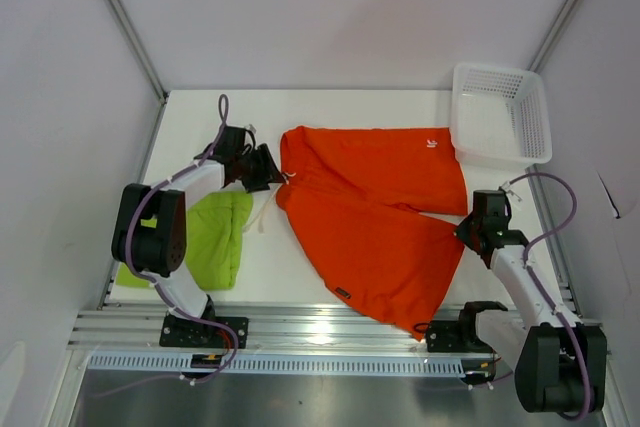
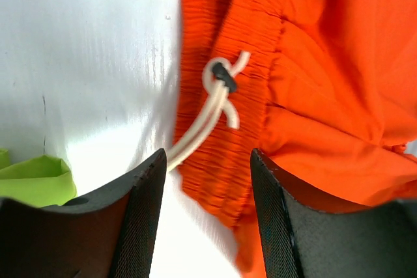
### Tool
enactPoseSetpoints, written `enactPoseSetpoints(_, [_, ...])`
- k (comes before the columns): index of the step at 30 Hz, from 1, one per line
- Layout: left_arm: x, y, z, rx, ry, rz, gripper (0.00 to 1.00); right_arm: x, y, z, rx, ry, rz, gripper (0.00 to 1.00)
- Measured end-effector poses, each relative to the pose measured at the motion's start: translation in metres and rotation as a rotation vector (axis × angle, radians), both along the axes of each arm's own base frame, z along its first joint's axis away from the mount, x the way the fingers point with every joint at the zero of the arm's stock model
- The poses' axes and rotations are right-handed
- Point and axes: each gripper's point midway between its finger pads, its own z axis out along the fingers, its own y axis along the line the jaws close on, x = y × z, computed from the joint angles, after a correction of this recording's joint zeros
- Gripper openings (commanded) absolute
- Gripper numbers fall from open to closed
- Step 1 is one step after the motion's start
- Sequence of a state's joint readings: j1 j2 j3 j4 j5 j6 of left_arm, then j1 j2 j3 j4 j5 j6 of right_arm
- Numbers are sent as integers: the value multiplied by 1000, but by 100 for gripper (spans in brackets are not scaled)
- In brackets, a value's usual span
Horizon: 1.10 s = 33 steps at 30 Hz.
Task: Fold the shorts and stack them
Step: Flatten the shorts out
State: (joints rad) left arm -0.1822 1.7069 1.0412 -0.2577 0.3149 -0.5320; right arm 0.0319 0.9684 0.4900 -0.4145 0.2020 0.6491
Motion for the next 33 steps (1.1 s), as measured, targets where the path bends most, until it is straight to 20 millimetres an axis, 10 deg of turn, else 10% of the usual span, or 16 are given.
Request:
enactPoseSetpoints(2, [-1, 0, 0, 4, -1, 2, 57, 1, -11, 1, -5, -1, -33, 30])
enactPoseSetpoints(3, [-2, 0, 0, 5, 0, 1, 57, 2, -16, 2, -7, -3, -45, 67])
enactPoseSetpoints(4, [-3, 0, -1, 7, 2, 1, 57, 4, -19, 4, -5, -6, -55, 81])
enactPoseSetpoints(6, [-5, -1, -3, 12, 6, -1, 58, 6, -21, 4, -6, 4, -40, 89])
enactPoseSetpoints(12, [-19, -10, -14, 22, 29, -26, 60, 23, 3, 22, 57, -37, 92, 80])
enactPoseSetpoints(21, [-31, -20, -31, -55, 17, -14, 62, 56, 150, 74, 248, -169, 619, 72])
enactPoseSetpoints(33, [-40, -23, -14, -123, -64, 7, 64, 127, 302, 37, 592, -124, 922, 15])
